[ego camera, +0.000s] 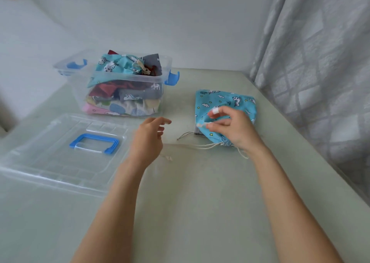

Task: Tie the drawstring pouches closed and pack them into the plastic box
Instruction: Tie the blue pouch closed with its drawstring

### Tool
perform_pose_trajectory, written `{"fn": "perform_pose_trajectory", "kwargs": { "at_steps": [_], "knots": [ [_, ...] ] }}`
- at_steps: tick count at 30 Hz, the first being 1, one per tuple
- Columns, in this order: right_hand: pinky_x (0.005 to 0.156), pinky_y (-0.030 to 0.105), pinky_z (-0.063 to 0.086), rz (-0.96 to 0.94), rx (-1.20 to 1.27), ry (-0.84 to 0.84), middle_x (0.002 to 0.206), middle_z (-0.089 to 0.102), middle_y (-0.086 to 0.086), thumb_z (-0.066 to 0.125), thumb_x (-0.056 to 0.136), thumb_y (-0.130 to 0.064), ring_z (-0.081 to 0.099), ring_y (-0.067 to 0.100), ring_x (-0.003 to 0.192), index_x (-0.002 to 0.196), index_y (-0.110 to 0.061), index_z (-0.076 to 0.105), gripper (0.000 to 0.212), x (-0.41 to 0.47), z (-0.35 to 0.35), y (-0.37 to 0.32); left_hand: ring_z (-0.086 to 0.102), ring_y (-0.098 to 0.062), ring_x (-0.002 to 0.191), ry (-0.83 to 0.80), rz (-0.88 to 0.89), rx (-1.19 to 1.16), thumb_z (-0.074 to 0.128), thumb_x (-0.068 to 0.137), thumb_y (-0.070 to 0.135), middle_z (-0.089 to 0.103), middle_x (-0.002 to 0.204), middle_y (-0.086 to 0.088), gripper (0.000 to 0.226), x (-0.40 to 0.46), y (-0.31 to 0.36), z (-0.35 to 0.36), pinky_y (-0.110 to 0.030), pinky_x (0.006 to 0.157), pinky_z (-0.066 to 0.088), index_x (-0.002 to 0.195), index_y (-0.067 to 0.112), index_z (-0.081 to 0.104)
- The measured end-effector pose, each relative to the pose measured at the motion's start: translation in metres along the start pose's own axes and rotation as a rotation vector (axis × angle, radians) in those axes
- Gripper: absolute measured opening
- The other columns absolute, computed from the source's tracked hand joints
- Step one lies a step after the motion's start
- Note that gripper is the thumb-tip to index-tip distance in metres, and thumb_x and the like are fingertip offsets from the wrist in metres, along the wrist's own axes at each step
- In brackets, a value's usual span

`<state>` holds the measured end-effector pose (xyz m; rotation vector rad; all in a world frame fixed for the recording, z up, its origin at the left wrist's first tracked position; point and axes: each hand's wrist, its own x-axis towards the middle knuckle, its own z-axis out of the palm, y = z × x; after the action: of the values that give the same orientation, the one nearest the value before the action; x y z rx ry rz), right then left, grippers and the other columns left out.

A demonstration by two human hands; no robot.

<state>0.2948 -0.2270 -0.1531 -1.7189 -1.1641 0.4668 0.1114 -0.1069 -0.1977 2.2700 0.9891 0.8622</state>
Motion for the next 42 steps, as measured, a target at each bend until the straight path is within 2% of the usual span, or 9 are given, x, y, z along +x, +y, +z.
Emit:
{"fn": "perform_pose_trajectory", "kwargs": {
  "at_steps": [4,8,16,19,23,27,33,37,42],
  "knots": [
    [0.074,0.027,0.054,-0.066,-0.214,0.071,0.088,0.067,0.003,0.075,0.076,-0.003,0.069,0.010,0.074,0.084,-0.004,0.066,0.012,-0.001,0.020,0.016,0.054,-0.022,0.107,0.003,0.063,0.215,0.064,0.086,0.016,0.059,0.121,-0.003,0.027,-0.003,0.007,-0.009,-0.028,0.090,0.038,0.112,0.020,0.064],
    [0.071,0.033,0.052,-0.232,-0.438,0.112,0.084,0.068,0.008,0.075,0.076,-0.012,0.064,0.019,0.070,0.081,-0.008,0.070,0.007,-0.001,0.022,0.023,0.040,-0.019,0.118,-0.123,0.076,0.460,0.057,0.088,0.042,0.056,0.125,0.008,0.026,-0.009,0.017,0.005,-0.031,0.094,0.027,0.112,0.035,0.062],
    [0.062,0.033,0.050,-0.136,-0.415,0.075,0.073,0.068,-0.002,0.060,0.087,-0.021,0.060,0.016,0.058,0.082,-0.021,0.059,0.006,-0.006,0.032,0.023,0.044,-0.022,0.116,-0.120,0.129,0.539,0.047,0.095,0.034,0.061,0.116,0.003,0.021,-0.007,0.017,0.022,-0.031,0.091,0.027,0.107,0.024,0.061],
    [0.061,0.025,0.042,-0.088,-0.269,0.031,0.078,0.067,-0.006,0.062,0.086,-0.018,0.055,0.002,0.051,0.085,-0.020,0.063,0.002,-0.007,0.031,0.019,0.058,-0.021,0.100,-0.030,0.193,0.366,0.044,0.097,0.030,0.070,0.098,0.007,0.018,-0.008,0.023,0.020,-0.030,0.081,0.031,0.104,0.019,0.056],
    [0.061,0.026,0.040,-0.023,0.073,-0.122,0.069,0.064,0.009,0.065,0.086,-0.028,0.048,0.013,0.053,0.080,-0.014,0.069,0.015,-0.013,0.022,0.008,0.066,-0.013,0.077,0.069,0.275,0.087,0.053,0.093,0.028,0.070,0.082,0.011,0.011,-0.012,0.039,0.014,-0.027,0.063,0.043,0.097,0.020,0.057],
    [0.049,0.009,0.035,-0.001,0.151,-0.193,0.076,0.066,0.001,0.074,0.078,-0.014,0.055,0.004,0.061,0.083,-0.017,0.067,0.009,-0.019,0.020,0.001,0.066,-0.010,0.078,0.183,0.349,0.024,0.058,0.084,0.027,0.069,0.083,0.012,0.008,-0.014,0.042,0.019,-0.030,0.073,0.045,0.089,0.022,0.062],
    [0.042,0.012,0.031,0.071,0.292,-0.113,0.069,0.065,0.000,0.065,0.085,-0.012,0.039,0.002,0.042,0.082,-0.008,0.065,0.005,-0.020,0.010,-0.004,0.055,-0.015,0.085,0.403,0.320,0.044,0.061,0.085,0.014,0.058,0.094,0.001,0.015,-0.013,0.044,0.018,-0.024,0.076,0.041,0.099,0.016,0.063],
    [0.042,0.014,0.027,0.101,0.396,-0.094,0.064,0.062,-0.006,0.061,0.088,-0.011,0.037,0.003,0.042,0.081,-0.008,0.063,0.008,-0.019,0.006,-0.003,0.054,-0.007,0.066,0.287,0.361,-0.188,0.054,0.080,0.010,0.058,0.082,0.006,0.011,-0.021,0.057,0.019,-0.019,0.059,0.046,0.085,0.012,0.064],
    [0.040,0.015,0.025,0.094,0.416,-0.088,0.065,0.059,-0.005,0.060,0.089,-0.011,0.037,0.003,0.043,0.081,-0.007,0.062,0.010,-0.019,0.002,-0.002,0.063,-0.007,0.072,0.118,0.307,-0.221,0.058,0.077,0.016,0.066,0.080,0.004,0.012,-0.023,0.053,0.026,-0.022,0.063,0.054,0.086,0.013,0.064]
  ]
}}
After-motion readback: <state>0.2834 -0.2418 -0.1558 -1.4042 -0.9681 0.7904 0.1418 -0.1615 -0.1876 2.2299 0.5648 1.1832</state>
